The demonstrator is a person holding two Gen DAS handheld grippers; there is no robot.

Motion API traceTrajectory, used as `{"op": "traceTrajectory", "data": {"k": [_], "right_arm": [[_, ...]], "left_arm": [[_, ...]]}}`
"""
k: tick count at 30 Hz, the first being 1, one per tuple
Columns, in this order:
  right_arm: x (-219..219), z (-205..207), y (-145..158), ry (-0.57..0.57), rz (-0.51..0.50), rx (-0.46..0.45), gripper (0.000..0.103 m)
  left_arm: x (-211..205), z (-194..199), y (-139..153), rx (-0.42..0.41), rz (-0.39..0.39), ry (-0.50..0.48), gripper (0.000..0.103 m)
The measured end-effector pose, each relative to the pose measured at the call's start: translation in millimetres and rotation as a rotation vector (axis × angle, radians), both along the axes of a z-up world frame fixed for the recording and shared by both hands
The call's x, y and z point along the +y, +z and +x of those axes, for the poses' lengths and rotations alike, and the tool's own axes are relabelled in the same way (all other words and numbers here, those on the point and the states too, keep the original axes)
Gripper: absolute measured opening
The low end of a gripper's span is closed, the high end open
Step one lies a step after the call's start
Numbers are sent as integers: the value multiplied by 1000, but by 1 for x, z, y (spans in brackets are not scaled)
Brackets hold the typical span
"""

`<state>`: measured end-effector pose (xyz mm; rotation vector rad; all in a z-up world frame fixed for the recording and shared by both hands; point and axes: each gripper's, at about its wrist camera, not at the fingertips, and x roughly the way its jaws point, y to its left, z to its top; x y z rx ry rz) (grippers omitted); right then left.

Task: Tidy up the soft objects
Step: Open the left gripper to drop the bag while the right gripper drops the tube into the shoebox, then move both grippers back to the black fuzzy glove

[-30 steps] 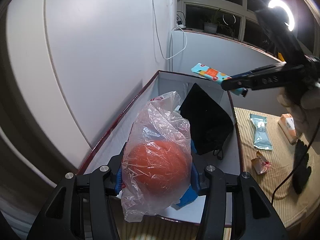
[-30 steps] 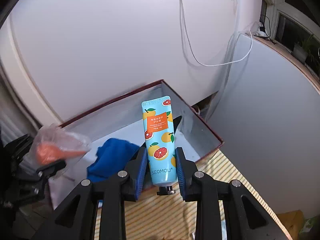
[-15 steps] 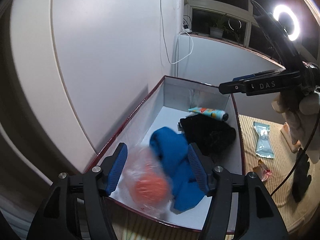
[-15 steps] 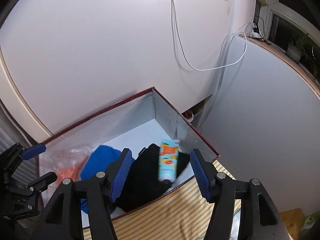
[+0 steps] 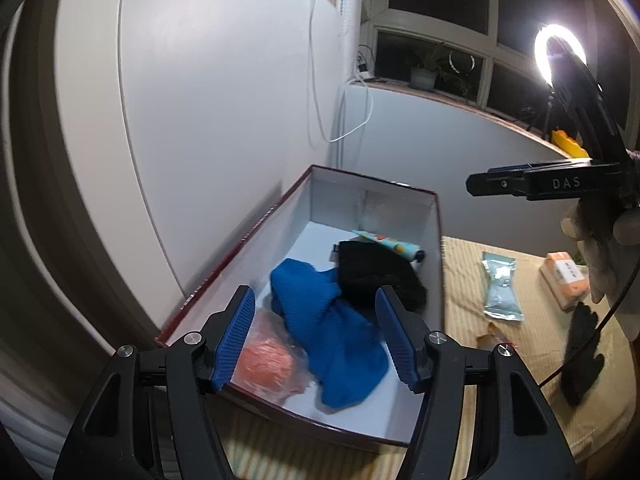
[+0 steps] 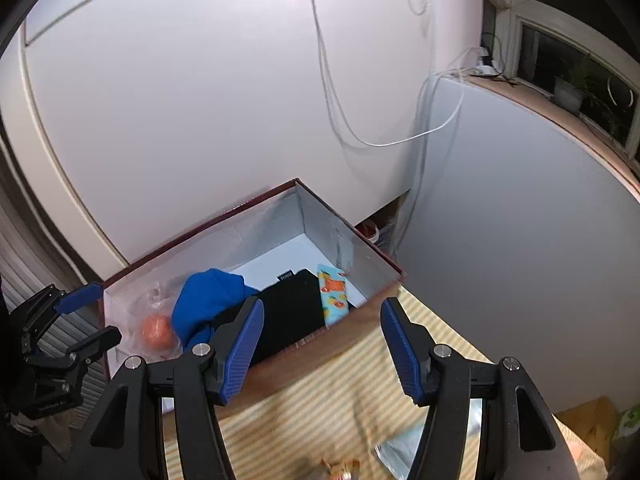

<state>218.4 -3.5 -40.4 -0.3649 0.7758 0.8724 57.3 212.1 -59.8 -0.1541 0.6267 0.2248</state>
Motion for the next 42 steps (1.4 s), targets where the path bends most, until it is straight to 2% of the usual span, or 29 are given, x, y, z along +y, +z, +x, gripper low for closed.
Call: {"op": "traceTrajectory", "data": {"k": [10,19,22,29,33,37,42], "right_arm": [[-91,-27,16,-76,45,7,58],[-208,-62,18,-201,133,25,62],[-247,-76,11,-262,170,40,68],[-330,-93,-31,-432,207,100,68],[-364,-88,-65,-507,214,182,68],[-382,-81,-92,-543,225,240,68],[-398,-72,-120,-547,282,356,68]], "left_arm": [[-39,-8,6,-25,-42,-89,62],[-92,-3,1,-19,-98,-218,62],[-116,0,-7,-2,-132,-276,62],[-173,6,-32,70,-205,-405,62],[-205,12,-52,121,-248,-467,62],[-230,20,-68,169,-287,-509,62],[-250,28,-83,219,-306,-534,62]]}}
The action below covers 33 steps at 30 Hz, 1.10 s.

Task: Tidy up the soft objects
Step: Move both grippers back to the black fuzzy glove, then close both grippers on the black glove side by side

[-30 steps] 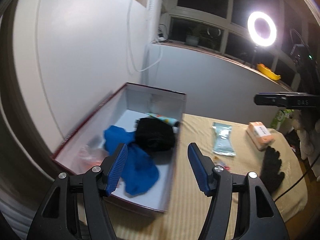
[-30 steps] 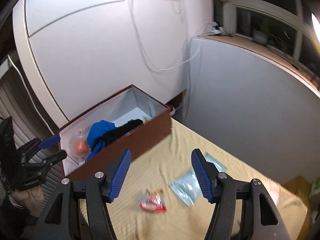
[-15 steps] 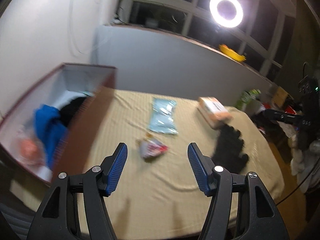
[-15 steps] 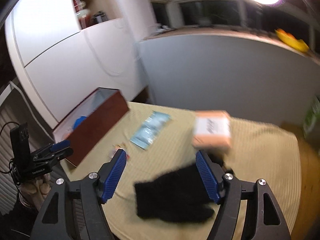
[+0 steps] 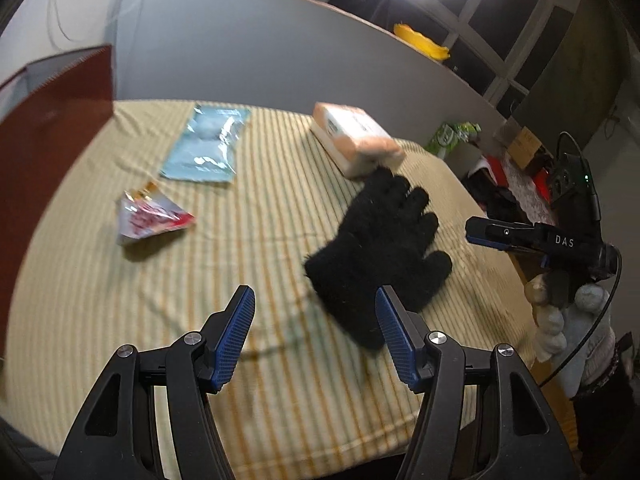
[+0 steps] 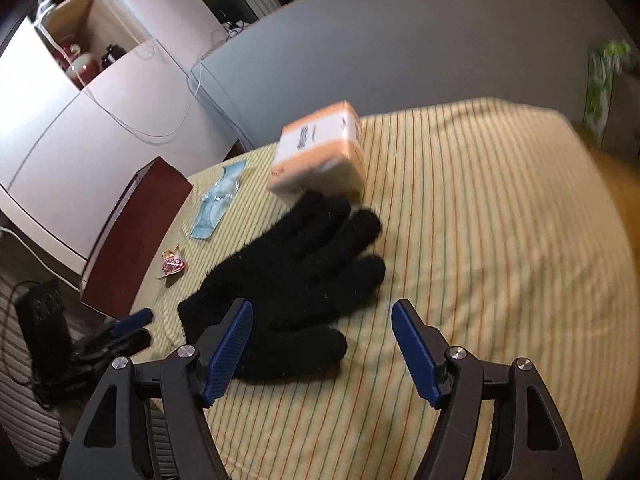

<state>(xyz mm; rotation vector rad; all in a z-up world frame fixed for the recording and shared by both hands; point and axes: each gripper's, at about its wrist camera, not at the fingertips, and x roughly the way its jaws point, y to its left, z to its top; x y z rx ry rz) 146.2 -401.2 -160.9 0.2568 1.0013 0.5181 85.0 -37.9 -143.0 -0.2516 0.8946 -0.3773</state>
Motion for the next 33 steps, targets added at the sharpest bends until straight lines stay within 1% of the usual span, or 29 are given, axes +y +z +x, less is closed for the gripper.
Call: {"op": "traceTrajectory", "data": {"k": [5,11,17,22,25,27,28,29,31,33], "right_arm": [[0,-1,-14,42,55,52,68],[14,0,-28,91,78,95,68],[29,1,-33,138,75,116,68],[33,8,-36,149,134,156,68],[40,10,-39,160,154,173,63],[48,10,-40,171,141,172,58],[52,11,-40,173,136,170,54],[54,11,-40,173,131,170,47],[58,11,-41,176,131,177,40],[64,10,-43,182,118,175,36]], "left_arm": [[-11,6,-11,30,-3,-19,62],[-21,13,-18,47,-2,-41,62],[-32,19,-21,46,3,-69,62],[-40,21,-21,36,12,-87,61],[-42,22,-20,28,12,-94,60],[-42,22,-20,20,18,-91,54],[-42,23,-20,17,21,-86,49],[-41,23,-20,14,18,-84,47],[-40,24,-19,10,16,-82,35],[-41,25,-19,7,10,-89,29]]}}
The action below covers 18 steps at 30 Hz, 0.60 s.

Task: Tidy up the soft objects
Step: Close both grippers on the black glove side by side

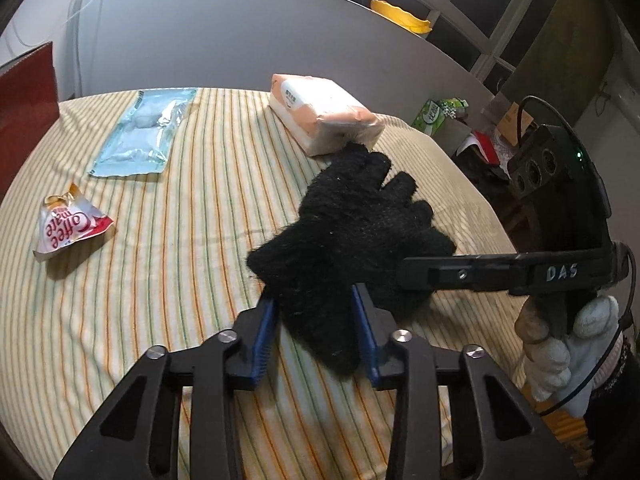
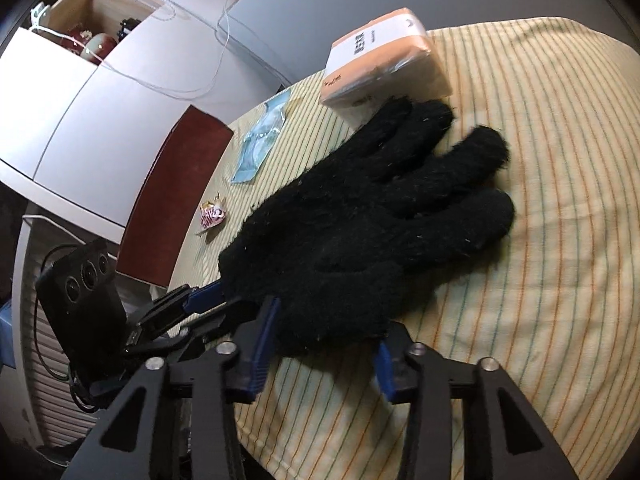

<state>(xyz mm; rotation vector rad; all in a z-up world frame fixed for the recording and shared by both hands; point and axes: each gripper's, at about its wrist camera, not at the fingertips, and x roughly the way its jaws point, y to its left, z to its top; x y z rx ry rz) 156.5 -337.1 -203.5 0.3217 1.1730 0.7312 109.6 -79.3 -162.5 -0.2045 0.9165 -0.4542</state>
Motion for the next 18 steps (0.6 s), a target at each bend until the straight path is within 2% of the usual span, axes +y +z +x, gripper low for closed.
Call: {"op": "traceTrajectory", "data": {"k": [2,4,8,13,18], "right_arm": [[6,-2,3,3,-34,-28,33],[8,-3,4,8,-47,-39,24],[14,-6,5,14,-73,-59,15],[14,-16,14,5,-75,-102,10],[20,-35,34,29,-81,-167,9]], "left_arm": [[-4,0,1,-10,12,-9,26],[-5,1,0,-17,16,-8,23],[2,5,-2,-3,-24,19,14],[5,-3,9,-46,-18,23,12],[11,-12,19,-76,-53,33,11]]}}
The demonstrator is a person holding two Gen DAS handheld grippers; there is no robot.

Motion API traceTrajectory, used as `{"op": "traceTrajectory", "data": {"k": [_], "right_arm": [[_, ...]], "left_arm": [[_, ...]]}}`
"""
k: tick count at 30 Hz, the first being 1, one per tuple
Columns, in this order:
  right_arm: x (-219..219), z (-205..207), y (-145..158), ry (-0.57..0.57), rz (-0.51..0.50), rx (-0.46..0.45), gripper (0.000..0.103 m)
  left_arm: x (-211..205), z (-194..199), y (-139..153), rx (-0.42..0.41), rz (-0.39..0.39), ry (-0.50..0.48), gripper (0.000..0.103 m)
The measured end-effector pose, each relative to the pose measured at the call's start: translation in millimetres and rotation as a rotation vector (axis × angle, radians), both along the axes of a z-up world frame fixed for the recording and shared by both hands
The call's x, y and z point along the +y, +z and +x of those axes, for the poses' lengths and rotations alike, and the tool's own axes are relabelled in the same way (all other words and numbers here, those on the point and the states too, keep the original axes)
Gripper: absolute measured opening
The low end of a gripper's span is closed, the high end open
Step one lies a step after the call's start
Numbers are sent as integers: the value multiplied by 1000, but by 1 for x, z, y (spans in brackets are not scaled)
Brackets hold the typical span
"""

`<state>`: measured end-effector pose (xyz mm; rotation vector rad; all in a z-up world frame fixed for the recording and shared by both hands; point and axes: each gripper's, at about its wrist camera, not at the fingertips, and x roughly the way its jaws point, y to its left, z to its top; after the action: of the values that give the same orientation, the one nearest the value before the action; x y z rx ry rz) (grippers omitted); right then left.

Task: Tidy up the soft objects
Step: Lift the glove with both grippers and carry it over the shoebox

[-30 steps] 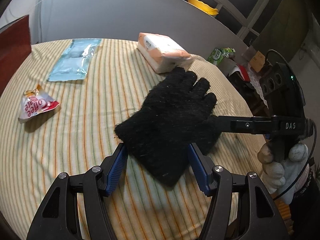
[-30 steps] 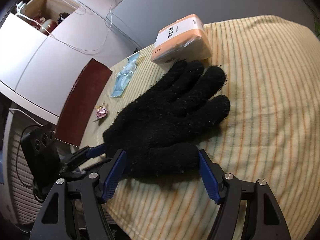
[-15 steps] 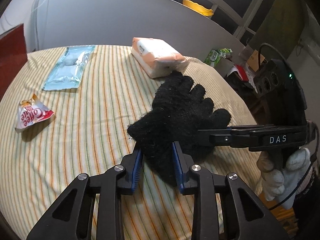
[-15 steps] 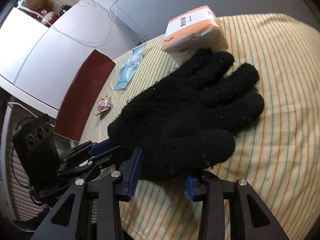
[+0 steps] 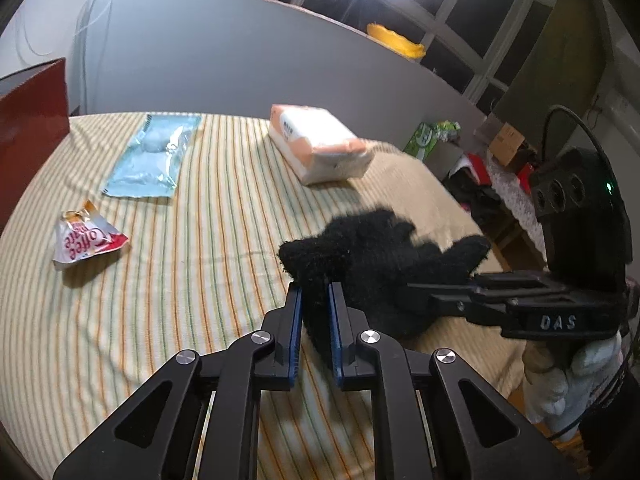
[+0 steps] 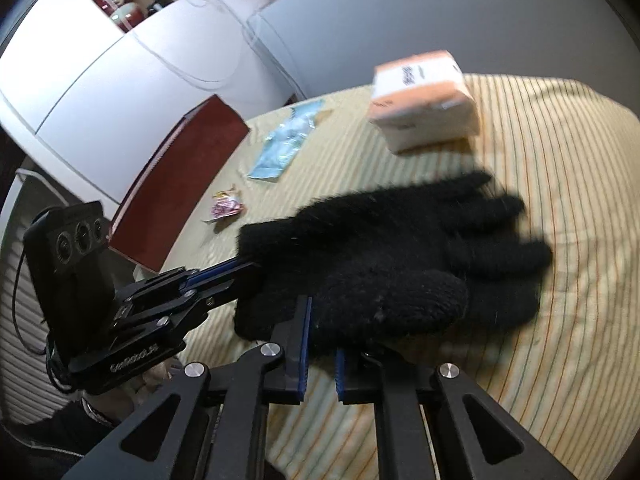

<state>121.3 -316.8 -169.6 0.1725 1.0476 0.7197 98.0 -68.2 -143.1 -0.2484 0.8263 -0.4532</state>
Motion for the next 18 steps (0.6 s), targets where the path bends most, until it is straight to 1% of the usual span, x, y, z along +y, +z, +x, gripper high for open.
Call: {"op": "traceTrajectory", "data": {"k": [7,10,13,18], "right_arm": [[5,-20,27,21,-19,-92,8],[14,-24,40,37,-27,-127,8],[19,-28,53,54,-33,-157,7],[40,-33,80,102,-52,-225,7]], "left_arm": [[7,-9,12,-36,-25,3,9],[15,-12,20,-52,-43,12,9],[23,-14,29,-78,-62,28,9],[46,-19,47,-135,-83,73,9]]}}
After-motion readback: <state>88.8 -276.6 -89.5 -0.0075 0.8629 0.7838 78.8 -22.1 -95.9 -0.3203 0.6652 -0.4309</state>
